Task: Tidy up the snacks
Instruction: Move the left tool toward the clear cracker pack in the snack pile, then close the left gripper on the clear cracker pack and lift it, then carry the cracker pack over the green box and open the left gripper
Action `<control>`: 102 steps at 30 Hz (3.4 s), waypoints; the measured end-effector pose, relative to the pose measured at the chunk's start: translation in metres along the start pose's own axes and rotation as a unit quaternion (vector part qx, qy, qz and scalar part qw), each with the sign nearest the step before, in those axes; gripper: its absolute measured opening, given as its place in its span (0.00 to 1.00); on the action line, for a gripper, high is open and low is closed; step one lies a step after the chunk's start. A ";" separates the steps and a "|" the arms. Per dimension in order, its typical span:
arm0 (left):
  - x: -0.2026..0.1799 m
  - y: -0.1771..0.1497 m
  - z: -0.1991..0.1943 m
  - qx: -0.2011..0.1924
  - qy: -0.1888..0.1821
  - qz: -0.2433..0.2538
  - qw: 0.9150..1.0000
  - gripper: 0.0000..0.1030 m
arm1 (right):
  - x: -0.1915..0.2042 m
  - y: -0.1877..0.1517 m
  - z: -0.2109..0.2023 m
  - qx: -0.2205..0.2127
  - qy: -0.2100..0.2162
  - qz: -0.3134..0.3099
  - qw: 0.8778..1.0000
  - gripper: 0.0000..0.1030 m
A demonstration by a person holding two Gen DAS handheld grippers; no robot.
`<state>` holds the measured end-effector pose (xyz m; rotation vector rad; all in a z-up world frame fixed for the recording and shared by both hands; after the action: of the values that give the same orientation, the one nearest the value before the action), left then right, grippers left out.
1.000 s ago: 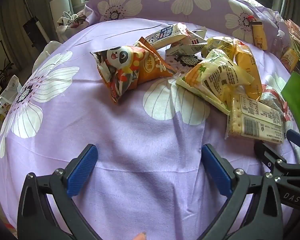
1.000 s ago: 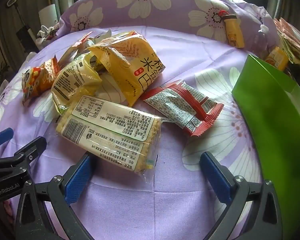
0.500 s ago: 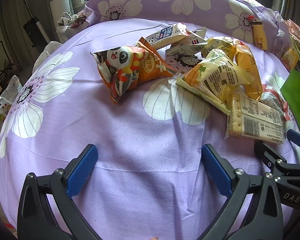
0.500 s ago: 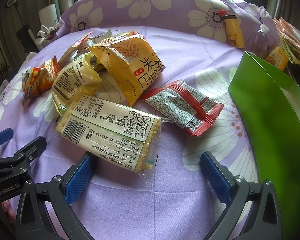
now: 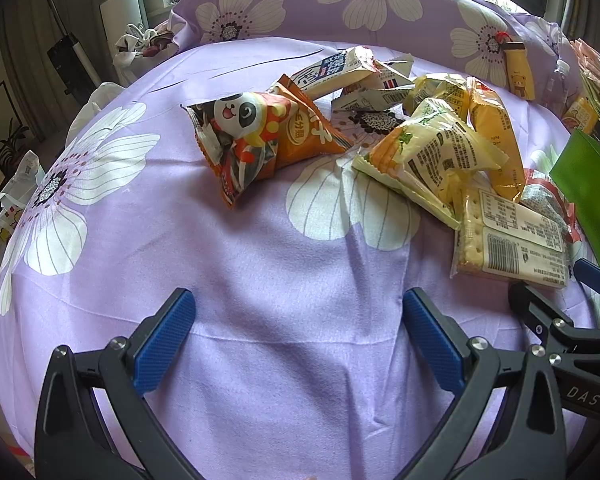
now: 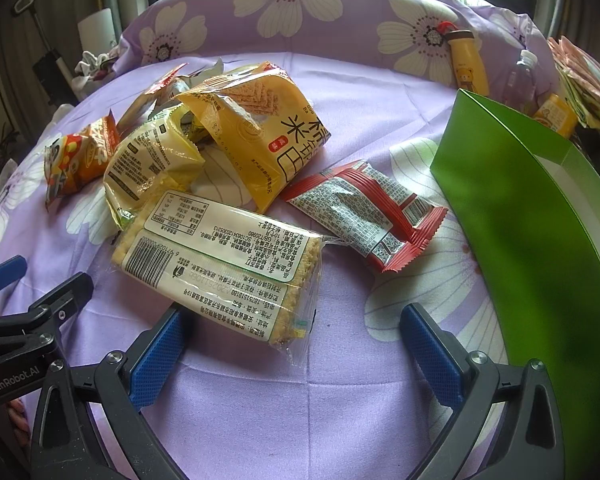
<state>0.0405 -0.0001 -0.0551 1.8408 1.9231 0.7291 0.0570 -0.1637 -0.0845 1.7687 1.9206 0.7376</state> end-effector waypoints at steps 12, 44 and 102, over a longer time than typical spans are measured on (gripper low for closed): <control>0.001 -0.001 0.001 0.000 0.003 0.002 1.000 1.00 | 0.000 -0.002 -0.003 -0.001 0.000 0.000 1.000 1.00; -0.068 0.075 -0.057 0.042 -0.202 0.043 0.977 0.80 | -0.019 0.075 -0.072 0.002 0.198 0.146 0.969 0.99; -0.216 0.085 -0.145 -0.058 -0.295 0.100 0.948 0.47 | -0.124 0.060 -0.154 -0.118 0.110 0.225 0.961 0.66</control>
<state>0.0360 -0.2295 0.0941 1.9146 1.2993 0.2824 0.0180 -0.2990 0.0669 2.0568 1.4809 1.3113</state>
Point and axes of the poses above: each gripper's, at about its wrist camera, not at the fingertips, and z roughly the way its jaws point, x to its left, y to its top, the point moved 7 cm from there along z, roughly the way its jaws point, and after that the axes turned 6 degrees about y, right-handed, at the moved point
